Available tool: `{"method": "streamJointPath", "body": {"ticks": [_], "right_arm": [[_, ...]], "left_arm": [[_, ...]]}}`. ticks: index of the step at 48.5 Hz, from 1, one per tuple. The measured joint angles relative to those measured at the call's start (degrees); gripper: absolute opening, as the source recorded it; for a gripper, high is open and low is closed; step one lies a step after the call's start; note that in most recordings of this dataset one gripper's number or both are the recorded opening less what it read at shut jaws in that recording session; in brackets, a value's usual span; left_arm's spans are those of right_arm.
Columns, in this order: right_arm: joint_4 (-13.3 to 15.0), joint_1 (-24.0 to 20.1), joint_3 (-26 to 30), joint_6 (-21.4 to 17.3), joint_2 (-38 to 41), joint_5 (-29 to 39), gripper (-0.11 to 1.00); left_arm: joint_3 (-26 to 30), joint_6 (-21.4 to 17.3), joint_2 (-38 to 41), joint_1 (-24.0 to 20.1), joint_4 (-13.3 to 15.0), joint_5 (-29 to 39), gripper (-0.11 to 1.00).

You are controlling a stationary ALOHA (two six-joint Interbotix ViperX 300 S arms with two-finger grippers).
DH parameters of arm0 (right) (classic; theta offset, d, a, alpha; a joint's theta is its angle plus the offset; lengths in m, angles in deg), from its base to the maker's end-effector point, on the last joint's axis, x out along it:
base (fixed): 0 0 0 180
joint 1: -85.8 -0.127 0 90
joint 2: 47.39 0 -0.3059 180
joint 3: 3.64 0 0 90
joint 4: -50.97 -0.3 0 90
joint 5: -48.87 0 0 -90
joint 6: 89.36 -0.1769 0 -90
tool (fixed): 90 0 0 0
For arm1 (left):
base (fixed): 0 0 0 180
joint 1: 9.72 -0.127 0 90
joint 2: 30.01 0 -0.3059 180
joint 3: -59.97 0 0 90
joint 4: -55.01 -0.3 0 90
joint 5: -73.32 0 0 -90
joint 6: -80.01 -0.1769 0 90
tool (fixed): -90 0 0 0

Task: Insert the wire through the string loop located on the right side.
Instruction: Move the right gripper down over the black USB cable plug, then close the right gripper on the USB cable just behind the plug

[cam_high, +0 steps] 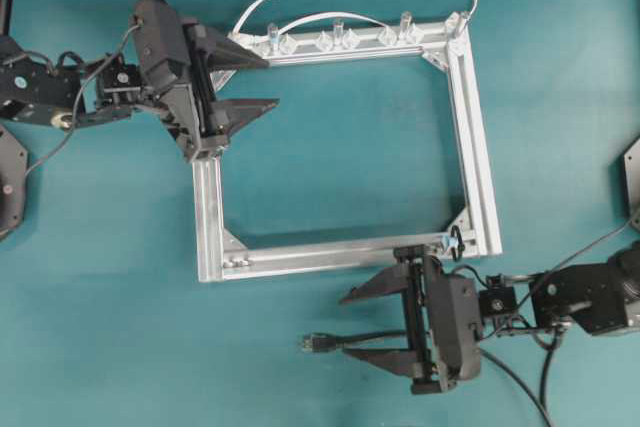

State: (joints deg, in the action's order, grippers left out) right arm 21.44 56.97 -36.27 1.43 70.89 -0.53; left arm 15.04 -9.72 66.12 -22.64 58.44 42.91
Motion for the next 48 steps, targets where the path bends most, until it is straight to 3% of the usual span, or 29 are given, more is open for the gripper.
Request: {"method": "streamJointPath", "body": {"ticks": [11, 48], "right_arm": [[-2.72, -1.05, 1.05, 2.02, 3.08, 1.93, 0.82], [-2.81, -1.85, 2.2, 2.81, 7.12, 3.52, 0.77]], "left_arm": [[-0.62, 0.0, -0.44, 0.0, 0.0, 0.0, 0.75], [-0.79, -0.09, -0.53, 0.35, 0.0, 0.0, 0.75]]}}
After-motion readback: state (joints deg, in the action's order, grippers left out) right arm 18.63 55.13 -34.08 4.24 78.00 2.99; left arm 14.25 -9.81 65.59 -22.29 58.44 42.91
